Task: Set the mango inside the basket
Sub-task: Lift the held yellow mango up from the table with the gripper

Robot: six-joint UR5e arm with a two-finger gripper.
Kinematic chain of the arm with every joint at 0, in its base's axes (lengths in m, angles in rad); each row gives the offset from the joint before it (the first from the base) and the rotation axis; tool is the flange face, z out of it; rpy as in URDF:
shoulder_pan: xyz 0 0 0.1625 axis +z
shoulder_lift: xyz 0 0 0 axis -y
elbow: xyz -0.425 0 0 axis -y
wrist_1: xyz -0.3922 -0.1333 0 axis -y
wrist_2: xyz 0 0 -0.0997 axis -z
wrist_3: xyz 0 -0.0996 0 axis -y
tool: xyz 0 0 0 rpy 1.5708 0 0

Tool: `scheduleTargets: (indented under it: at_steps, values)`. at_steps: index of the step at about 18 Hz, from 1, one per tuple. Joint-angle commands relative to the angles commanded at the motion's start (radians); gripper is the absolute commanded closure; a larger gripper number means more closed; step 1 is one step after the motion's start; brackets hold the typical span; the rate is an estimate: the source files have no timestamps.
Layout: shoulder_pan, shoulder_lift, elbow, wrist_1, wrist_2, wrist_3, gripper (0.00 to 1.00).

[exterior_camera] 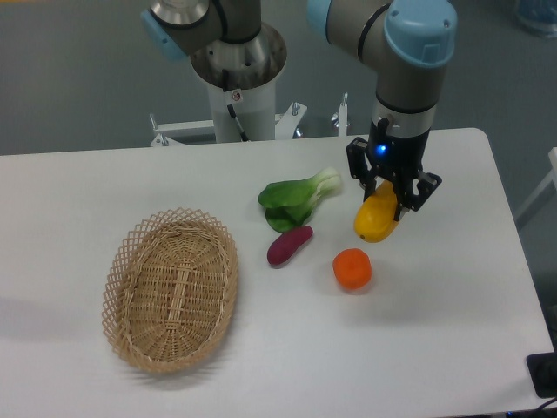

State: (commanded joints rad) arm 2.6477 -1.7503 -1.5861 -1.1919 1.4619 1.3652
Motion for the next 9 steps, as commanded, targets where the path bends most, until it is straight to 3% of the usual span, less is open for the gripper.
scheduleTargets:
  at_steps: [9]
  values:
    - [-0.015, 0.038, -0.038, 0.005, -0.009, -0.04, 0.49]
